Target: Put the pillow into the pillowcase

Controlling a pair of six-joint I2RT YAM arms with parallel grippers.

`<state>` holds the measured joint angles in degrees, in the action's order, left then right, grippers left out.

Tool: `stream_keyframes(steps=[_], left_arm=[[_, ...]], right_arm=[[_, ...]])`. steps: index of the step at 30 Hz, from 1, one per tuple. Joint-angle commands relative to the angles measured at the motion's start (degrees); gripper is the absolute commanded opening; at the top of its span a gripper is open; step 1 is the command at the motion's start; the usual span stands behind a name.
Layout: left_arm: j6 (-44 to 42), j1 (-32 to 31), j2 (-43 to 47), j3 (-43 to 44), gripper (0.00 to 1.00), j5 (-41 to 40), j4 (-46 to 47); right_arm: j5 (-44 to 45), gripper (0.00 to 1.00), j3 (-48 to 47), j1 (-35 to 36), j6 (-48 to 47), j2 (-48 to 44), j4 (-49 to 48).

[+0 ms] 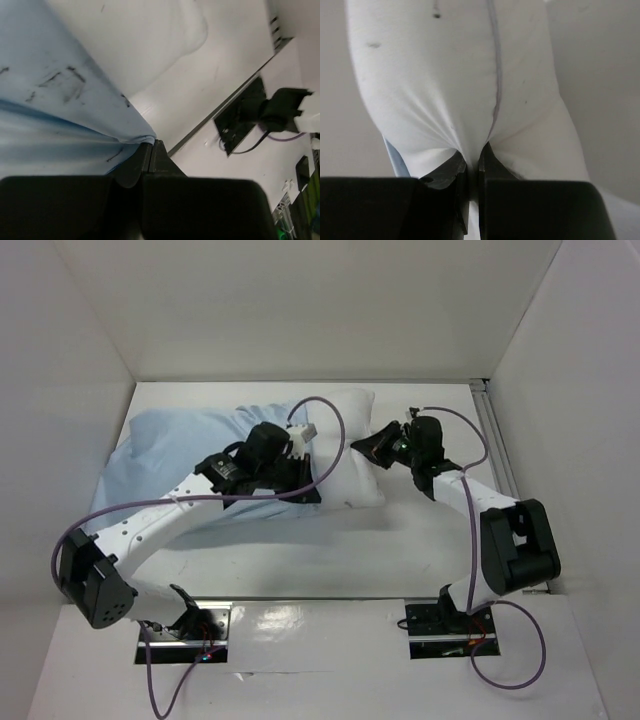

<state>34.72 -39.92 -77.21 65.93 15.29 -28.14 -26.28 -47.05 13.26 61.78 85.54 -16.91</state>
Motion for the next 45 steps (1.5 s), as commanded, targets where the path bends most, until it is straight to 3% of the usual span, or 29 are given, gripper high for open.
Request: stream_keyframes(steps=[1, 7, 8, 11, 12, 13, 14, 16, 17, 18, 21, 22, 25, 28, 29, 31, 32, 33, 36, 38, 39, 41, 42, 44, 45], left_arm=[[-1.7, -0.6, -2.7, 9.7, 0.00, 2.6, 2.1], [-10.3, 3.9, -21.9, 36.1, 0.00, 6.1, -5.3], [-10.8, 4.7, -25.4, 46.6, 0.00, 6.9, -6.6], [-11.3, 5.9, -41.3, 67.9, 0.00, 11.5, -13.2], [-10.6, 6.6, -44.2, 79.1, 0.00, 12.6, -16.1], [-9.9, 6.6, -46.1, 82.0, 0.00, 13.9, -16.2], [-8.3, 7.2, -45.3, 82.0, 0.00, 15.7, -15.4], [-7.6, 6.0, -40.0, 69.3, 0.00, 16.4, -8.1], [-6.8, 3.7, -33.1, 63.0, 0.00, 16.4, -5.4], [-6.8, 2.1, -29.9, 51.3, 0.00, 15.5, -3.2], [-4.9, -3.2, -22.9, 37.1, 0.00, 13.5, 0.1], [-4.3, -4.7, -19.6, 28.4, 0.00, 13.5, 1.3], [-1.5, -9.7, -16.6, 15.0, 0.00, 10.7, 2.2], [-2.3, -10.9, -16.6, 12.3, 0.00, 8.5, -2.9], [-2.9, -10.9, -16.6, 12.8, 0.05, 7.0, -5.3], [-6.0, -11.6, -16.6, 16.7, 0.27, 3.0, -12.9], [-7.1, -11.6, -16.6, 18.3, 0.46, 1.6, -15.3], [-8.9, -11.6, -17.1, 20.1, 0.76, -0.8, -17.6], [-10.3, -12.1, -18.3, 29.2, 0.96, -5.0, -27.3], [-11.6, -12.1, -18.9, 36.7, 0.96, -6.7, -31.1], [-12.1, -11.6, -20.5, 39.3, 0.87, -7.2, -32.0], [-13.0, -9.8, -22.1, 46.4, 0.58, -6.6, -32.5], [-13.5, -7.6, -23.2, 48.7, 0.22, -6.6, -32.5], [-12.4, -4.9, -28.9, 57.2, 0.08, -6.6, -32.5], [-12.4, -3.8, -31.0, 60.0, 0.08, -6.6, -31.4]], right_arm=[[3.6, 0.00, -1.6, -0.9, 2.5, -2.8, -7.8], [0.4, 0.00, -9.1, -10.4, 4.1, -7.0, -6.5], [0.4, 0.00, -11.1, -12.1, 4.1, -6.2, -5.8], [-1.3, 0.00, -21.4, -14.3, 4.7, -3.4, -4.5], [-1.9, 0.00, -23.6, -15.6, 5.2, -2.6, -3.8], [-2.5, 0.00, -26.1, -16.2, 5.2, -2.6, -3.7], [-2.5, 0.00, -26.7, -16.8, 4.6, -2.6, -2.6], [-1.7, 0.00, -25.0, -16.8, 2.0, -6.0, 2.1], [-1.1, 0.00, -23.1, -16.8, 0.4, -8.7, 4.2], [-1.1, 0.00, -16.7, -16.8, 0.4, -10.4, 5.3], [0.2, 0.00, -4.1, -16.8, -1.6, -18.3, 6.4], [0.2, 0.00, 4.1, -16.8, -1.6, -19.9, 7.4], [0.2, 0.00, 15.6, -16.8, -0.2, -24.2, 7.4], [0.8, 0.00, 19.4, -16.8, -0.2, -27.8, 8.0], [0.8, 0.00, 19.4, -16.8, -0.9, -27.8, 9.0], [0.8, 0.00, 19.4, -16.8, -2.3, -28.4, 10.7], [0.3, 0.00, 18.8, -16.8, -2.3, -28.4, 10.8], [0.3, 0.00, 18.8, -16.8, -2.9, -28.4, 10.8], [-0.3, 0.00, 18.8, -16.8, -2.9, -29.0, 11.5], [-0.3, 0.00, 18.8, -16.8, -4.0, -29.0, 12.1], [-0.3, 0.00, 18.8, -16.8, -4.9, -29.5, 12.1], [-0.3, 0.00, 17.8, -16.8, -6.2, -29.6, 14.4], [-0.3, 0.00, 17.8, -16.8, -7.4, -30.2, 15.1], [-0.3, 0.00, 17.3, -16.8, -8.3, -30.8, 16.2], [-0.3, 0.00, 17.3, -16.8, -8.3, -31.3, 16.7]])
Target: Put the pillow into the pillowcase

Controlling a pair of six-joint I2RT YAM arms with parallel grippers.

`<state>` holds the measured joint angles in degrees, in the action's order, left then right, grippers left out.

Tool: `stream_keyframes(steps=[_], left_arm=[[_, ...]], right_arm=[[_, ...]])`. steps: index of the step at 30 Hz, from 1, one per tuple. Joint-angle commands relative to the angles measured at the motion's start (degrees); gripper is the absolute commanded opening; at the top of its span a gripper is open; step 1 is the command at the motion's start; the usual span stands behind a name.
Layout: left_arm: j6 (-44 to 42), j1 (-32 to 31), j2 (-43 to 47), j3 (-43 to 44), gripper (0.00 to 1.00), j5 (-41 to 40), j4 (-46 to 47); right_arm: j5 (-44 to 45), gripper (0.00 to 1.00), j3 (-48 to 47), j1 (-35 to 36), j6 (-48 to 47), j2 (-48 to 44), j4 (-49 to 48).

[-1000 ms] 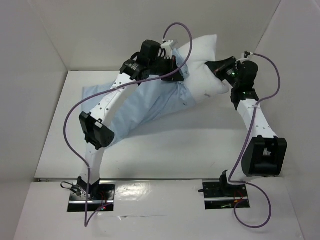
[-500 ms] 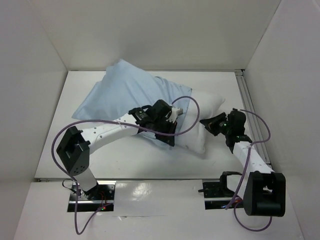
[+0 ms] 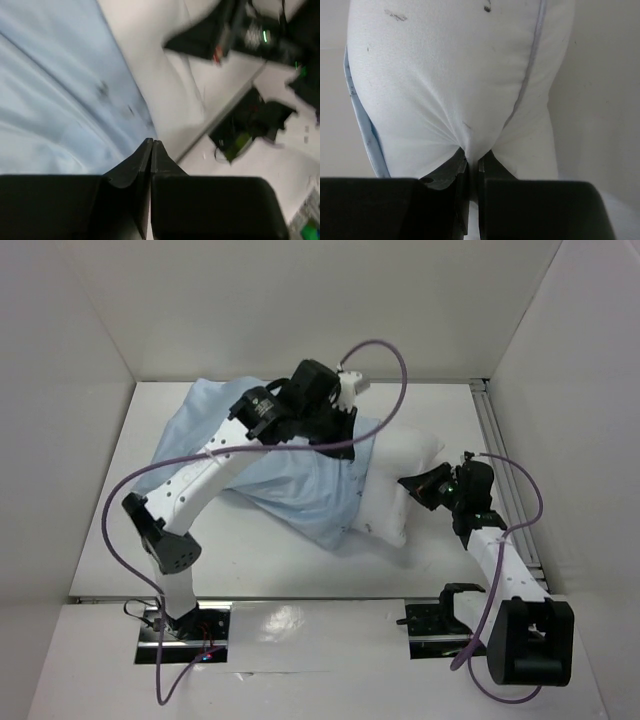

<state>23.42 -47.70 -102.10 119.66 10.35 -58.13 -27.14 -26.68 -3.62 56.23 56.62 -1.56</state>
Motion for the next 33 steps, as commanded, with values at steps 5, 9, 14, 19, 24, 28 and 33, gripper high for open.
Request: stream_keyframes(steps=[5, 9, 14, 19, 24, 28, 33], left_arm=[[-1.1, 5.4, -17.4, 20.5, 0.73, -6.2, 4.3], [-1.7, 4.3, -18.0, 17.0, 0.87, -13.6, 12.0], [-3.1, 3.1, -22.3, 17.7, 0.84, -19.3, 11.5], [-4.3, 1.8, -23.1, 16.8, 0.70, -23.5, 11.5], [-4.3, 1.8, -25.3, 17.3, 0.43, -25.9, 9.4], [-4.9, 1.8, -25.9, 19.3, 0.00, -22.5, 8.1], [-3.7, 1.8, -21.1, 19.8, 0.00, -5.1, 10.6]], right_arm=[[0.0, 0.00, -5.9, 1.9, -7.6, -2.4, 3.8], [0.0, 0.00, -7.7, 4.7, -12.5, -0.8, 6.2], [1.6, 0.00, -7.7, 7.1, -14.6, -0.1, 8.1], [1.6, 0.00, -7.7, 7.1, -15.1, -0.1, 9.2], [2.7, 0.00, -8.2, 7.1, -15.6, -1.2, 11.0], [2.7, 0.00, -8.7, 7.1, -16.2, -1.2, 11.6], [2.1, 0.00, -9.4, 8.8, -14.7, -0.5, 7.6]])
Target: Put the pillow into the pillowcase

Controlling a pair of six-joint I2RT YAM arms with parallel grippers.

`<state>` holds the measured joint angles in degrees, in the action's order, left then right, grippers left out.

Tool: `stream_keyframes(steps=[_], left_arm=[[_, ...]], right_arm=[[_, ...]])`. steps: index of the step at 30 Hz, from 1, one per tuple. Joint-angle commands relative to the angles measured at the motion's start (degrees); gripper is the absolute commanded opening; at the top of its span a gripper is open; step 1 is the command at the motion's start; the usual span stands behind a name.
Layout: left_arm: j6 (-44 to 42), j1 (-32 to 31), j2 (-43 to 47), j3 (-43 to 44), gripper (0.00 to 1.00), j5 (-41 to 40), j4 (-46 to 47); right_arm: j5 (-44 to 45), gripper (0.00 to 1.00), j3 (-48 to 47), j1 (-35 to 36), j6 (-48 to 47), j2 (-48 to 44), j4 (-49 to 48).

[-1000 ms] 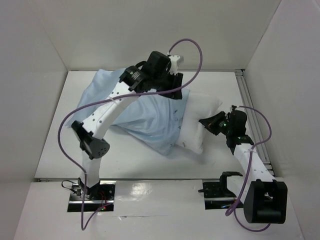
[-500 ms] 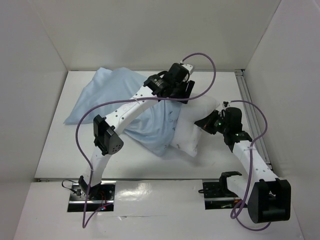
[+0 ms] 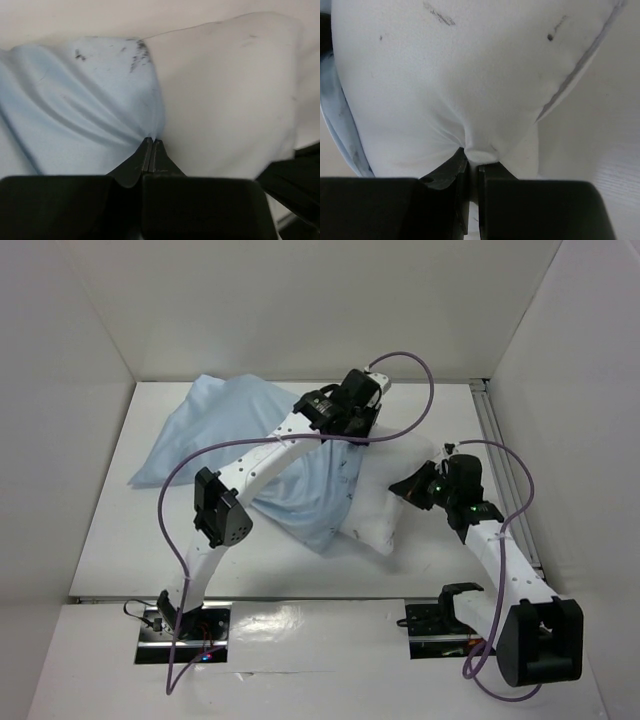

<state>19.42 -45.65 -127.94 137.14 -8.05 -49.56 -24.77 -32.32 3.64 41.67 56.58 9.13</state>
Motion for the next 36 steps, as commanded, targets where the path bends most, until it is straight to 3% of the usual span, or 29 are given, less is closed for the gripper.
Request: stream_keyframes(steps=[1, 4, 5, 6, 9, 12, 15, 19, 23, 26, 28, 29, 30, 32, 33, 34, 36], left_arm=[[1.2, -0.8, 6.0, 1.6, 0.00, 17.0, 4.9], [4.4, -1.4, 9.1, 2.1, 0.00, 33.4, 10.2], [5.9, -1.4, 9.1, 3.0, 0.00, 39.2, 13.9], [7.9, -1.4, 9.1, 4.0, 0.00, 50.0, 16.1], [14.8, -3.2, 10.3, 4.0, 0.00, 57.6, 23.2], [14.3, -3.7, 15.4, 1.3, 0.00, 55.6, 23.8], [14.3, -2.2, 19.7, -4.1, 0.00, 55.0, 25.3], [12.8, -1.5, 22.5, -13.5, 0.00, 52.5, 23.2], [10.2, -1.5, 24.8, -28.2, 0.00, 48.8, 20.5], [7.9, -0.9, 24.8, -30.9, 0.01, 43.3, 16.9], [5.1, -0.9, 24.1, -28.6, 0.25, 38.8, 10.3], [4.1, -0.9, 23.4, -25.3, 0.55, 37.0, 7.8], [3.2, -0.9, 22.0, -23.3, 0.66, 35.2, 5.6], [0.7, -0.9, 20.0, -16.6, 0.83, 29.7, -0.7], [0.1, -0.9, 19.2, -14.1, 0.83, 27.9, -2.4], [-0.6, -0.9, 18.5, -11.7, 0.83, 25.0, -3.9], [-1.9, -0.9, 17.4, -7.1, 0.69, 23.1, -5.9]], right_arm=[[-0.3, 0.00, -5.8, 2.3, -0.1, 0.2, -3.8], [-2.6, 0.00, -12.8, 2.9, 0.5, 4.5, -5.1], [-2.6, 0.00, -19.5, 3.5, -0.4, 5.6, -4.0], [-3.1, 0.00, -23.1, 3.5, -1.0, 6.5, -2.5], [-2.4, 0.00, -31.8, 3.5, -2.2, 8.0, 4.1], [-2.4, 0.00, -21.8, 5.3, 1.9, 4.7, -5.2], [-3.6, 0.00, -6.6, 9.8, 8.5, 7.7, -22.7], [-1.6, 0.00, -1.8, 14.1, 7.7, 16.6, -27.4], [0.4, 0.00, 1.0, 15.2, 8.3, 15.3, -30.1], [1.0, 0.00, 2.2, 15.2, 7.5, 13.7, -29.0], [0.3, 0.03, 2.2, 15.8, 5.1, 13.6, -27.1], [0.3, 0.07, 1.6, 17.1, 4.3, 13.6, -24.4], [0.3, 0.17, 1.0, 17.1, 3.3, 13.6, -22.8], [2.7, 0.22, 1.0, 18.7, 1.0, 13.6, -17.6], [3.4, 0.22, 1.0, 18.7, 0.2, 13.0, -16.0], [5.0, 0.15, 1.0, 19.2, -0.5, 13.0, -14.8], [5.5, 0.15, 3.5, 20.0, -1.1, 10.7, -14.0]])
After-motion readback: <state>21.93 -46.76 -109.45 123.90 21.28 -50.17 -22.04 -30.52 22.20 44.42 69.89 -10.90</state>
